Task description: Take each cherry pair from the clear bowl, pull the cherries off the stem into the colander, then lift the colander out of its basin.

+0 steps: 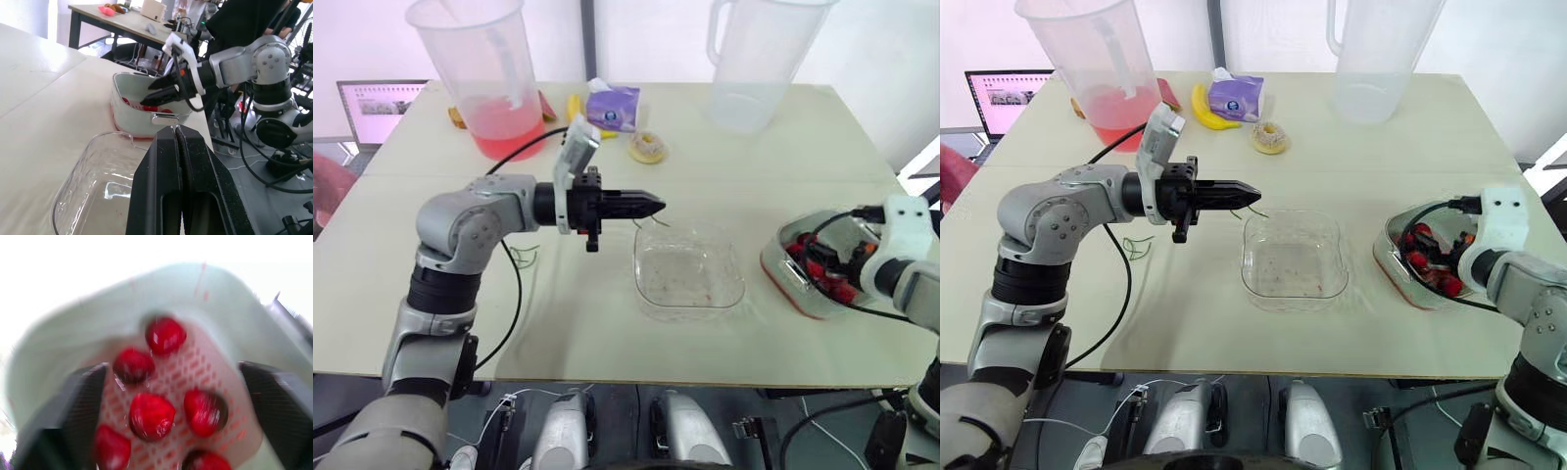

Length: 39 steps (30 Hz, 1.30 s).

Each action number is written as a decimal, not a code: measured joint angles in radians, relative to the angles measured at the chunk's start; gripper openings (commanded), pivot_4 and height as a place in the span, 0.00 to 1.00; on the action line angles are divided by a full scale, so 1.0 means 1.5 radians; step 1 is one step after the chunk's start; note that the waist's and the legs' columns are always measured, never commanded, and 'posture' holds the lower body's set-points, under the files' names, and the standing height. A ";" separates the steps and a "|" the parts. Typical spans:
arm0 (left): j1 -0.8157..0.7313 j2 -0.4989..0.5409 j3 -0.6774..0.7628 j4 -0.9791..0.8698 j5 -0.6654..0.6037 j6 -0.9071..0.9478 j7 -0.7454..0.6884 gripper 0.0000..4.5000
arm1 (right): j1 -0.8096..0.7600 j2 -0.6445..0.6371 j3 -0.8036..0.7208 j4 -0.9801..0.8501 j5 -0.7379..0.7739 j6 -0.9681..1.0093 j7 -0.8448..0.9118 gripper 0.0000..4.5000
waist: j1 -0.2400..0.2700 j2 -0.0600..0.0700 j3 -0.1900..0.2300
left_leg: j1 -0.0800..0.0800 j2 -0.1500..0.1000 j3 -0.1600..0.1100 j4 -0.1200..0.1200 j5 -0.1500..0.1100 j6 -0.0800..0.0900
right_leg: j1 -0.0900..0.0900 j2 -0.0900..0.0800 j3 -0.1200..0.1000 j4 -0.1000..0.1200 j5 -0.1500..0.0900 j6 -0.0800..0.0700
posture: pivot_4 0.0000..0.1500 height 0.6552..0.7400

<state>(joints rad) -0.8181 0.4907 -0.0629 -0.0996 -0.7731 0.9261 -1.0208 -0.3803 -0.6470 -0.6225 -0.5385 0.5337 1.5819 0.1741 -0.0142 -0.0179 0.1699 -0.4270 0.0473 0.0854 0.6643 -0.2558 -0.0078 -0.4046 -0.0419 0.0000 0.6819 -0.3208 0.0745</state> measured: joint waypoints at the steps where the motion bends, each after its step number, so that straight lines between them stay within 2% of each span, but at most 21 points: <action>1: 0.001 0.002 0.000 -0.002 0.000 0.000 0.000 0.00 | -0.008 -0.001 -0.002 -0.008 0.007 -0.004 0.013 1.00 | 0.000 0.000 0.000 | 0.000 0.000 0.000 0.000 0.000 0.000 | 0.000 0.000 0.000 0.000 0.000 0.000 | 1.00 1.00; 5: 0.018 0.015 0.002 -0.016 0.000 0.001 0.007 0.00 | -0.029 -0.027 -0.005 -0.055 0.057 -0.037 0.089 1.00 | 0.000 0.000 0.000 | 0.000 0.000 0.000 0.000 0.000 0.000 | 0.000 0.000 0.000 0.000 0.000 0.000 | 1.00 1.00; 10: 0.057 0.051 0.036 -0.033 0.000 0.007 0.049 0.00 | 0.002 -0.060 -0.006 -0.140 0.222 -0.116 0.271 1.00 | 0.000 0.000 0.000 | 0.000 0.000 0.000 0.000 0.000 0.000 | 0.000 -0.001 0.000 0.000 0.000 0.000 | 1.00 1.00; 12: 0.071 0.057 0.053 -0.039 -0.001 0.016 0.072 0.00 | 0.018 -0.090 0.014 -0.159 0.255 -0.156 0.322 1.00 | 0.000 0.000 0.000 | 0.000 0.000 0.000 0.000 -0.001 0.001 | 0.001 -0.001 0.000 0.000 0.000 0.000 | 1.00 1.00; 18: 0.100 0.074 0.116 -0.038 -0.001 0.075 0.175 0.00 | 0.066 -0.159 0.124 -0.152 0.237 -0.273 0.391 1.00 | -0.001 -0.001 0.000 | 0.000 0.000 0.000 0.000 -0.001 0.001 | 0.001 -0.002 -0.001 0.000 0.000 0.000 | 1.00 1.00; 24: 0.213 0.091 0.215 0.008 0.010 0.117 0.279 0.00 | 0.073 -0.203 0.190 -0.119 0.201 -0.356 0.424 1.00 | 0.000 -0.001 0.001 | 0.001 0.001 0.000 0.000 0.000 0.001 | 0.001 -0.002 -0.001 0.000 0.000 0.000 | 1.00 1.00; 32: 0.272 0.062 0.289 0.067 0.014 0.112 0.332 0.00 | 0.063 -0.219 0.224 -0.110 0.209 -0.377 0.425 1.00 | 0.003 -0.002 0.001 | 0.001 0.000 -0.001 0.001 -0.001 0.001 | 0.002 -0.003 -0.002 0.000 0.000 0.000 | 1.00 1.00; 39: 0.289 0.033 0.289 0.114 0.029 0.070 0.341 0.00 | 0.047 -0.233 0.266 -0.110 0.201 -0.378 0.412 1.00 | 0.001 -0.002 0.000 | 0.001 0.000 0.000 0.001 -0.001 0.001 | 0.002 -0.003 -0.002 0.000 0.000 0.000 | 1.00 1.00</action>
<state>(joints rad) -0.3848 0.5400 0.3709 0.0709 -0.7300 1.0316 -0.5092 -0.3095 -0.9958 -0.2239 -0.7029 0.8349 1.0144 0.7920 -0.0120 -0.0207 0.1705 -0.4257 0.0480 0.0847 0.6652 -0.2568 -0.0063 -0.4022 -0.0471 -0.0025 0.6817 -0.3207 0.0742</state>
